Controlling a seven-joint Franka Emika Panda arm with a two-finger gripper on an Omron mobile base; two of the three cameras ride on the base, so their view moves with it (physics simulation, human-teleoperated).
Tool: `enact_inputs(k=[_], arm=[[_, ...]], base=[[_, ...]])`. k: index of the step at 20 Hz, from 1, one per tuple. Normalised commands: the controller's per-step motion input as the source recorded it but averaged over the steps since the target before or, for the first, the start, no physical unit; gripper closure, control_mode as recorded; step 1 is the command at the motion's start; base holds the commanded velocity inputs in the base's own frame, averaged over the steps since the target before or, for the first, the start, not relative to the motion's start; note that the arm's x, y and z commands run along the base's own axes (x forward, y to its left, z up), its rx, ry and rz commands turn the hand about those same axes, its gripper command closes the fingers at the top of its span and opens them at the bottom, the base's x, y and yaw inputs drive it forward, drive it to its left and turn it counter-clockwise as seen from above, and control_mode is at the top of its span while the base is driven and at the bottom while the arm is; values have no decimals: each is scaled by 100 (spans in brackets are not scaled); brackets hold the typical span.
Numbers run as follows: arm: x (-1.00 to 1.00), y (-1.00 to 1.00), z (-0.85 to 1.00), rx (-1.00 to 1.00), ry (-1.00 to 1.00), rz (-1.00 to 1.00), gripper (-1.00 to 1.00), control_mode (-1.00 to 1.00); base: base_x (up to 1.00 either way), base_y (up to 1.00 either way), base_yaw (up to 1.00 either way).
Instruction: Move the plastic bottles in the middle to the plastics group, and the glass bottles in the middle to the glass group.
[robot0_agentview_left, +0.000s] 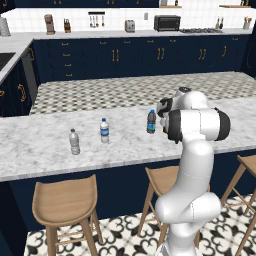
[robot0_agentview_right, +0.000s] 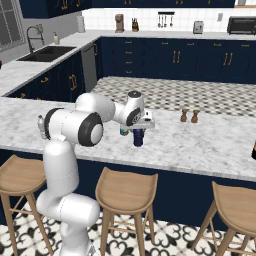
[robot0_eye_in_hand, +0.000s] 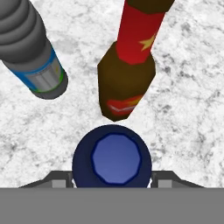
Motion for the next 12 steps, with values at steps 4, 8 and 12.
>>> enact_inputs(k=[4, 8, 12], arm=[[-9, 0, 14, 0, -6, 0, 100, -100], [-3, 1, 47, 0, -1, 0, 100, -100], [0, 13, 33, -2, 0, 0, 100, -100]], base=[[0, 0, 0], [0, 0, 0], [0, 0, 0]])
